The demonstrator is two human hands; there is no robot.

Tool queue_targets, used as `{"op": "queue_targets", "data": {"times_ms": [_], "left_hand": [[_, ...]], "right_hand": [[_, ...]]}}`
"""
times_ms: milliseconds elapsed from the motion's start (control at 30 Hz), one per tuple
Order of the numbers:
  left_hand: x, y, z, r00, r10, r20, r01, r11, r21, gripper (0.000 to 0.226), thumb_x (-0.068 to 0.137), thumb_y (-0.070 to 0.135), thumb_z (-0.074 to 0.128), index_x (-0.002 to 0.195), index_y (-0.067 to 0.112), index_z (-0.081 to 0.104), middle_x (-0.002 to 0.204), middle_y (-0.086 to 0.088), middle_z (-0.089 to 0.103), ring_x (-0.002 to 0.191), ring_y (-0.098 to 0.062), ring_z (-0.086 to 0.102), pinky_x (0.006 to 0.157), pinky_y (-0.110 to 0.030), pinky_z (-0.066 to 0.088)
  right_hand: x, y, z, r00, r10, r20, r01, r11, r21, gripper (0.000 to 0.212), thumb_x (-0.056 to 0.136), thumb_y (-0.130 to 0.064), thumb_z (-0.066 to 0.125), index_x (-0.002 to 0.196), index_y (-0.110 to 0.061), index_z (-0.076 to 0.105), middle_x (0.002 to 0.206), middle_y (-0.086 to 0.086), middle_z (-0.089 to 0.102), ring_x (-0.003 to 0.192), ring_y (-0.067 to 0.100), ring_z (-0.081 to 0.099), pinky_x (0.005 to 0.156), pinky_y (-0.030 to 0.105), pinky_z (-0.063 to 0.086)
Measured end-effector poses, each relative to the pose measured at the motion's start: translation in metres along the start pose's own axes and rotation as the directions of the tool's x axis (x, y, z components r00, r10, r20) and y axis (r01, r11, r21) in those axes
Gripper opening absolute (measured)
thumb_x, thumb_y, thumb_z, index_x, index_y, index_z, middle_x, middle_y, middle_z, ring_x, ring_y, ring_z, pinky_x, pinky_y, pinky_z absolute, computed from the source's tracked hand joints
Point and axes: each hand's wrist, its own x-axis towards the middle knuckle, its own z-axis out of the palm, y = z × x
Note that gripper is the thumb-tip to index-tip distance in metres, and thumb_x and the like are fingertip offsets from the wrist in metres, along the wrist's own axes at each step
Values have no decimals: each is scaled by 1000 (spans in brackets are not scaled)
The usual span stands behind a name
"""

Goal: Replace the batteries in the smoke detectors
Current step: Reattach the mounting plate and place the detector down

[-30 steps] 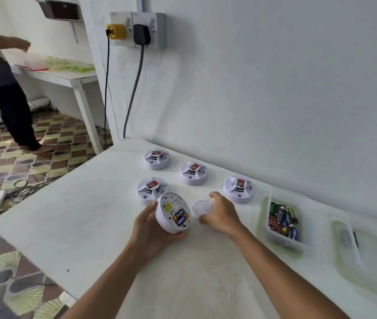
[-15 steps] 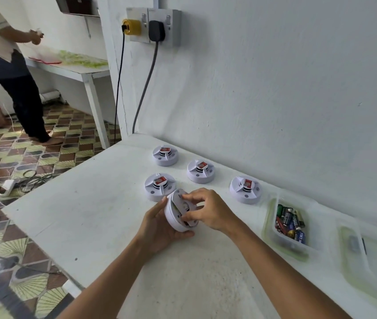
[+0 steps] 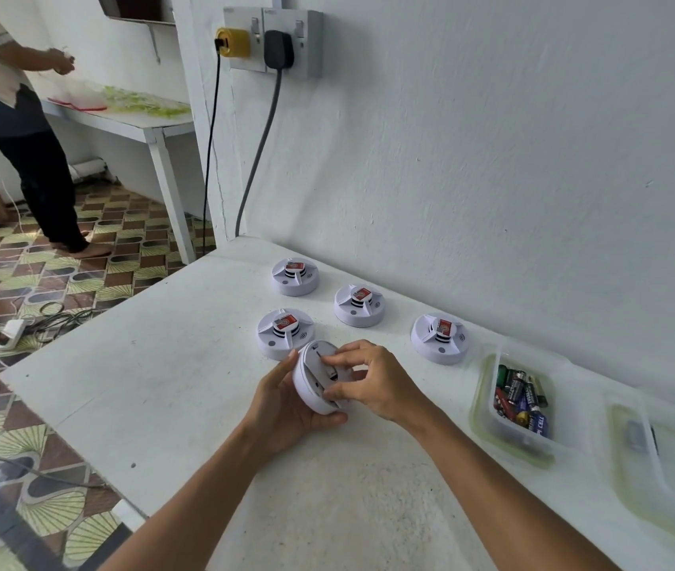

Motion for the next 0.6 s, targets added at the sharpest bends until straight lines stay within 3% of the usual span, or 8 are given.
{"op": "queue_targets", "data": {"times_ms": [133,267,433,533,600], "left_hand": [[3,0,-3,1000,-5,3,5,1000,-7,51,94,44,42,122,6,60,116,-26,64,87,-40,68,68,-50,59],[4,0,-4,1000,1,12,-1,1000,-4,48,93,42,43,111,8,71,112,-23,67,88,-39,69,70,-51,59],[5,0,-4,999,-21,25,20,1000,14,48,92,43,42,107,11,75,115,-22,67,93,-38,68,74,-51,58],[3,2,-2,998,-29,56,27,999,45,46,83,47,63,111,11,73,119,-24,64,97,-39,67,75,-51,59],[4,3,-5,995,-28,91,22,998,60,61,67,45,83,116,11,71,122,-25,63,99,-40,66,75,-52,58]], "right_hand": [[5,-6,-3,1000,22,-2,-22,999,-24,45,70,-20,84,113,-13,71,105,-2,62,98,11,61,81,13,48],[12,-13,-6,1000,17,13,-15,991,-132,45,69,-18,85,111,-10,72,101,1,71,86,8,62,69,7,45],[20,-20,-12,997,49,54,-38,981,-188,53,63,-19,88,113,-11,70,98,2,73,89,15,67,79,27,55],[20,-25,-16,992,87,88,-70,980,-184,52,65,-17,87,113,-8,70,100,3,72,89,13,65,81,27,54],[20,-27,-17,990,105,99,-86,981,-175,51,65,-16,87,112,-8,70,96,2,71,87,12,64,79,25,53]]}}
